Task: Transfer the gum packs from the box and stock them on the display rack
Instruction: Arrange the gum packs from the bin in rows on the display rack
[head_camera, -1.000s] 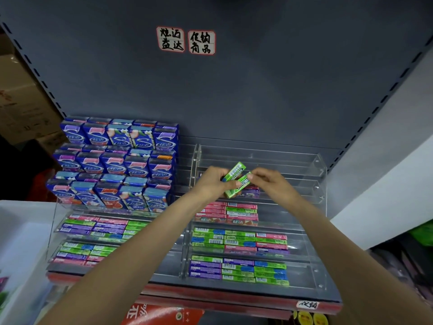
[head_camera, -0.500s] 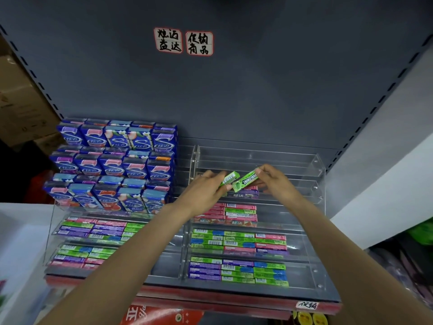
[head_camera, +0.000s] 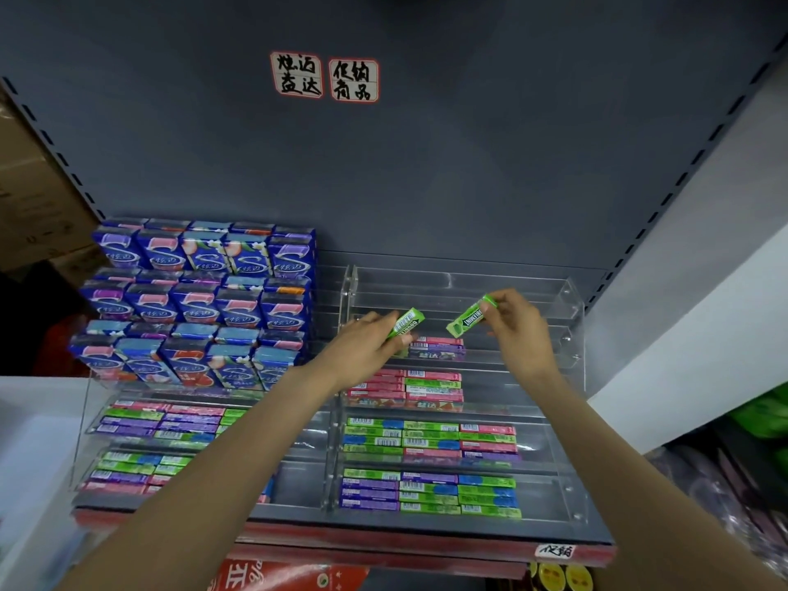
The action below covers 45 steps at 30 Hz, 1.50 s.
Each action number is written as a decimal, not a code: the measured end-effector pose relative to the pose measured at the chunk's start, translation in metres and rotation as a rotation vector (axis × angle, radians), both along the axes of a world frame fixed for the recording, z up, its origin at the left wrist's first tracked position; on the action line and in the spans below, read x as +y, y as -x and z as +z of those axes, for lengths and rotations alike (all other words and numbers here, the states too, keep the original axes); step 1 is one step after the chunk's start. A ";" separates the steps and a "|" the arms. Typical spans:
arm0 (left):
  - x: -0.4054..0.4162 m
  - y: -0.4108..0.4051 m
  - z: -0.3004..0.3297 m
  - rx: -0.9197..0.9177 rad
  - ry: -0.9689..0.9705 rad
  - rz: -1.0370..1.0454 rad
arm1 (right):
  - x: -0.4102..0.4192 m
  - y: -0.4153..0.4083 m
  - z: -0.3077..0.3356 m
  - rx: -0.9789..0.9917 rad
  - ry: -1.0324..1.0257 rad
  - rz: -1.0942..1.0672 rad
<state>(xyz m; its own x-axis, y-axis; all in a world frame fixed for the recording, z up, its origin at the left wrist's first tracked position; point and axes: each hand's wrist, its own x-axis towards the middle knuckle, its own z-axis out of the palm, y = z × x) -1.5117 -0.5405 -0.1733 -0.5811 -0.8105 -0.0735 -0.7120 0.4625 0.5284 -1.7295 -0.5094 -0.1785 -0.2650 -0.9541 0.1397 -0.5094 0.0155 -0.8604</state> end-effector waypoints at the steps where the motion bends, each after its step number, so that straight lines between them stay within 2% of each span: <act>1: -0.001 0.000 -0.001 0.008 -0.009 0.002 | 0.000 0.000 -0.001 0.109 0.014 0.012; 4: -0.002 -0.001 -0.003 0.020 -0.027 0.012 | -0.002 -0.004 0.002 0.381 0.113 0.121; 7: -0.001 0.000 -0.002 0.017 -0.028 0.012 | -0.009 -0.013 0.003 0.576 0.061 0.234; 13: -0.004 -0.001 -0.006 0.047 -0.043 0.002 | -0.018 -0.025 -0.003 0.674 -0.173 0.355; 20: -0.004 -0.002 -0.005 0.083 -0.056 -0.002 | -0.012 -0.018 -0.006 0.682 -0.159 0.265; 25: -0.001 -0.004 -0.003 0.155 -0.098 -0.007 | -0.012 -0.027 -0.007 0.868 -0.105 0.193; 30: 0.000 -0.004 0.001 0.159 -0.112 -0.008 | -0.010 -0.026 -0.010 0.961 -0.052 0.197; 36: 0.001 -0.005 0.001 0.170 -0.103 -0.003 | -0.014 -0.026 -0.014 0.908 -0.088 0.361; 42: 0.000 -0.003 -0.001 0.269 -0.030 0.067 | -0.009 -0.024 -0.011 0.791 -0.080 0.323; 45: -0.001 -0.003 -0.001 0.323 -0.121 0.126 | -0.009 -0.021 -0.009 0.655 -0.103 0.296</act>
